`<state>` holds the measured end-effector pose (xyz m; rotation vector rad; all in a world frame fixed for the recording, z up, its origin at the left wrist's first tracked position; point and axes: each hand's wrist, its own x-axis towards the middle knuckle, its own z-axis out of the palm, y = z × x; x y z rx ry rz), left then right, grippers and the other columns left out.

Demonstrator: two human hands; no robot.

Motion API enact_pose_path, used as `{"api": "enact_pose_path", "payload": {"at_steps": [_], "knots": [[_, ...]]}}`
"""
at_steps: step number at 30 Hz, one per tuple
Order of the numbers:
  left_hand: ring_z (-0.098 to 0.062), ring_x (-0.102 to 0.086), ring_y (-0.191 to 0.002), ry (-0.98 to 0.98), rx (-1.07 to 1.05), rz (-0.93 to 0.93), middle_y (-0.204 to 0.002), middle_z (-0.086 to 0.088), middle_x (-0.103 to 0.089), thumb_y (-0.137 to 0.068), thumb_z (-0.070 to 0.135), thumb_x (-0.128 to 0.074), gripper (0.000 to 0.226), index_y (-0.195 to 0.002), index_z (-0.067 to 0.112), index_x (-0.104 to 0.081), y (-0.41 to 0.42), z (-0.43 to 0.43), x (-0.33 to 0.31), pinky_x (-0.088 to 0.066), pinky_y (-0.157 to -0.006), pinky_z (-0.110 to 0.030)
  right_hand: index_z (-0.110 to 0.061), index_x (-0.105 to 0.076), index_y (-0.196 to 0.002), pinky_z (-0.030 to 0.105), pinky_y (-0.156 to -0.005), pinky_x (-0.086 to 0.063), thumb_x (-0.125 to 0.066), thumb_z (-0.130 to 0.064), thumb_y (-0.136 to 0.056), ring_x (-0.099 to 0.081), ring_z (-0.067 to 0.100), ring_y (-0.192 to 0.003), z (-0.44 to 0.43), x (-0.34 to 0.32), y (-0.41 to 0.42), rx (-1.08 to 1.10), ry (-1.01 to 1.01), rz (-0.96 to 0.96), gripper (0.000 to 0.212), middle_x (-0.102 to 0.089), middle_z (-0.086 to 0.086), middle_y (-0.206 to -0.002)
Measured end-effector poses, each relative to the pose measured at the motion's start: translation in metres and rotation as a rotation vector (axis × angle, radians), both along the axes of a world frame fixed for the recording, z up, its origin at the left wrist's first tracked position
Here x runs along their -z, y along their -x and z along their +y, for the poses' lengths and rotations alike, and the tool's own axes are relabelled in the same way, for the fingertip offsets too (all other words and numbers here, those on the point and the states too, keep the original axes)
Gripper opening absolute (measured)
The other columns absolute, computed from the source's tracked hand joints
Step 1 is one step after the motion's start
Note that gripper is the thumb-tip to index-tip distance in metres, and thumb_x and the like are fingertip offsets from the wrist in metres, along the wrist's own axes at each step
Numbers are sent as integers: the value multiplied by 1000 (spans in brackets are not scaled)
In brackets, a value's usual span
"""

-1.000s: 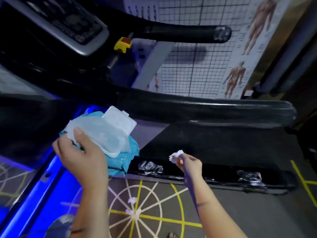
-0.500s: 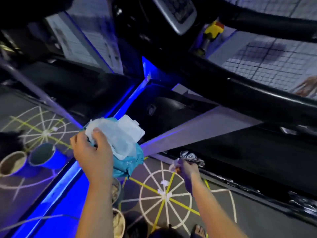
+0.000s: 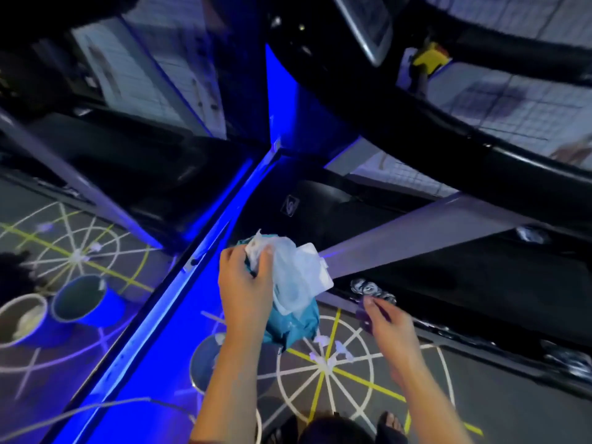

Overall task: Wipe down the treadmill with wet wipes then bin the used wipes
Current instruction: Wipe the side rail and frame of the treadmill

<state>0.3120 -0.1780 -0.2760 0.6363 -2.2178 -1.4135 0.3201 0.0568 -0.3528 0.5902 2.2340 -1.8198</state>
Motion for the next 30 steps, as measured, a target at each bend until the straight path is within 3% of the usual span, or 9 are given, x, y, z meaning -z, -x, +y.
{"api": "enact_pose_path", "payload": {"at_steps": [3,5,8,11,14,16,21,26,30], "knots": [[-5,-50,-74,4,198,47,-90,1,-49,-98,28,-72,29,-78,24,-51,12,27,-7,-32,-68,-24,-29,-72,-116,19,-87,-52,-65,-33,-97,-68,1,-101,-1,-81,-7,-1,2,324,21,-74,-14,-108],[-6,-50,-77,44,338,95,-91,2,-51,-95,21,-74,22,-83,17,-57,17,50,-15,-34,-73,-21,-29,-67,-126,18,-89,-51,-67,-42,-92,-65,3,-109,3,-116,-9,-79,-59,450,36,-68,-14,-119],[-8,-57,-89,60,542,153,-97,1,-58,-93,16,-77,11,-96,9,-69,20,88,-31,-41,-81,-14,-35,-61,-134,21,-95,-49,-75,-59,-80,-60,5,-115,15,-140,-9,-189,-187,450,60,-59,-17,-122],[-8,-60,-91,65,688,155,-99,3,-62,-89,14,-80,14,-100,10,-72,20,116,-43,-44,-83,-11,-31,-73,-111,29,-87,-53,-83,-46,-78,-66,9,-98,32,-146,-18,-96,-208,467,38,-64,-8,-105],[-10,-63,-91,56,781,128,-99,6,-61,-84,14,-84,16,-93,12,-70,23,132,-48,-50,-83,-24,-20,-77,-95,36,-73,-54,-87,-29,-78,-67,12,-76,52,-139,-27,99,-59,437,23,-71,5,-89],[-8,-63,-90,61,818,122,-98,8,-60,-82,10,-85,18,-88,16,-69,29,142,-49,-51,-83,-27,-18,-77,-89,33,-67,-51,-85,-25,-81,-64,11,-69,67,-135,-32,182,-20,430,13,-73,6,-82],[-1,-62,-92,67,881,162,-96,10,-61,-79,16,-91,27,-80,26,-66,47,173,-60,-42,-80,-8,-25,-70,-91,46,-63,-55,-66,-22,-98,-66,19,-76,105,-132,-39,336,33,435,9,-72,4,-83],[2,-62,-96,136,951,232,-97,11,-61,-76,27,-92,25,-82,27,-68,77,211,-70,-41,-83,-6,-22,-69,-91,25,-65,-47,-59,-5,-95,-58,10,-72,145,-132,-18,538,70,461,20,-68,-3,-78],[3,-63,-96,127,916,344,-98,10,-61,-76,30,-87,20,-83,25,-69,110,233,-84,-40,-86,-6,-16,-72,-93,36,-78,-53,-58,-16,-98,-65,17,-86,190,-139,10,744,225,449,15,-73,2,-90]]}}
